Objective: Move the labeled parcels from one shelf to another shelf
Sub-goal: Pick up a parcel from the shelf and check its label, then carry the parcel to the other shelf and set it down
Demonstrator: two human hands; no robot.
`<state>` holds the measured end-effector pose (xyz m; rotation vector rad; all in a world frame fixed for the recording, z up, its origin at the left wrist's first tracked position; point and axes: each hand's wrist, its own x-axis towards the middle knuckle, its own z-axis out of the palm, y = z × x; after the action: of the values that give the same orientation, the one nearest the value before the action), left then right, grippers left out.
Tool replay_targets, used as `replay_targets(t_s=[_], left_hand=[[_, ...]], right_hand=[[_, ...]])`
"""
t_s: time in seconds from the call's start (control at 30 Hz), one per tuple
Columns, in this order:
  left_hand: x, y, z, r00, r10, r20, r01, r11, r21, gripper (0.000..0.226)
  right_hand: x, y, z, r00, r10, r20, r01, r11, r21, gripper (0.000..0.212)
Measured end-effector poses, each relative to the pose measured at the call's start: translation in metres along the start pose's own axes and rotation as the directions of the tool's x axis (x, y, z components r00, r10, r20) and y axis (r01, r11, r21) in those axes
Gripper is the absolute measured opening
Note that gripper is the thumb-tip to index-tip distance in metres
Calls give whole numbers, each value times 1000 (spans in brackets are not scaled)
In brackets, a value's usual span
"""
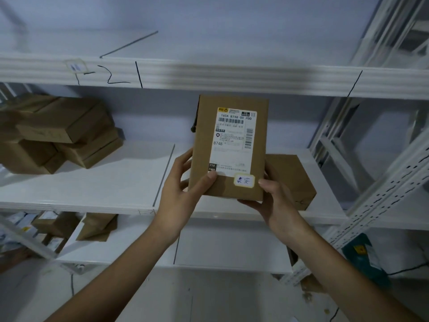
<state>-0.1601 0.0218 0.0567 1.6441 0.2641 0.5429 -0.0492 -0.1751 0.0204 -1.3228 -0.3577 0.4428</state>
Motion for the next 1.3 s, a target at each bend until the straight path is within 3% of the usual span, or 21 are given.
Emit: replay_targets(t_s=[0.2, 0.37, 0.53, 0.67, 0.8, 1.1, 1.3], left_hand=[[-45, 5, -6, 996, 66, -57, -65, 998, 26, 77], [-81, 39, -27, 979, 180, -95, -177, 983, 39, 68], [-78, 89, -46, 929, 350, -117, -344, 937, 64, 64], [-63, 118, -66, 885, 430, -177, -418, 903, 100, 65], [-48, 136, -96, 865, 467, -185, -450, 884, 126, 63], [-14, 141, -216, 807, 536, -249, -541, 840, 55, 65], [12, 130, -351, 770, 564, -298, -580, 814, 41, 61]], right_hand=[[-30, 5, 5, 994, -50, 99, 53, 998, -29, 81], [-53, -15, 28, 970, -211, 121, 213, 977, 0, 73], [-54, -57, 69, 901, -407, 148, 402, 913, 61, 85], [-42, -92, 104, 837, -535, 118, 519, 843, 143, 63], [-23, -119, 141, 791, -591, 160, 576, 807, 134, 62], [15, -115, 286, 733, -674, 94, 665, 739, 109, 73], [42, -82, 430, 724, -689, 35, 678, 721, 143, 60]])
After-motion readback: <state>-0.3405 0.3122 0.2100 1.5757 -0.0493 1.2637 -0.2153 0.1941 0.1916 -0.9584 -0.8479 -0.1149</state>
